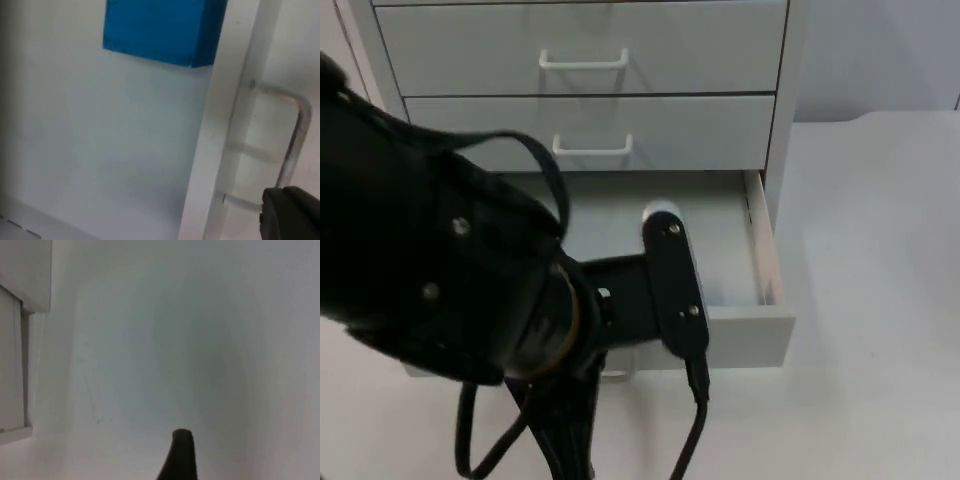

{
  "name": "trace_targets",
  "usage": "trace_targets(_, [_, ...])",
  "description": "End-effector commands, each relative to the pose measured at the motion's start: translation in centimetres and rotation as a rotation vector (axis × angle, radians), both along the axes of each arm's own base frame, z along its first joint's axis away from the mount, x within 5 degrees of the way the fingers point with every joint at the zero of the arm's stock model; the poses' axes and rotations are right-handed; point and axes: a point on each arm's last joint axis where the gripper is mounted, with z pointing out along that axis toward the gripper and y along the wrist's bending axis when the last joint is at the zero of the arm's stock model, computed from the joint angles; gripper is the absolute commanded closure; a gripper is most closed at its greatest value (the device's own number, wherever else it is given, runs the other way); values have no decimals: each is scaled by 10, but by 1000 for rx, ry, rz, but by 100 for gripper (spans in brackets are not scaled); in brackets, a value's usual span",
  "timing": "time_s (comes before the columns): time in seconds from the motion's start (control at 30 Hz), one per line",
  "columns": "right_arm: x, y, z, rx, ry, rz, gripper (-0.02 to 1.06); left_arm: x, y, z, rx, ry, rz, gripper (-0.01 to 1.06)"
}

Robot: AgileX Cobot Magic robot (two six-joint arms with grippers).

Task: Open the drawer with the left hand, place the block into the drawer with the right hand, then close the drawer with the left hand.

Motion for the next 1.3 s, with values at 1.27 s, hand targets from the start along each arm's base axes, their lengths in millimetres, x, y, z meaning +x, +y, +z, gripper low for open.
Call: trace_targets(1.27, [-1,-1,2,-2,-8,-1,38,109,7,-15,-112,-253,209,105])
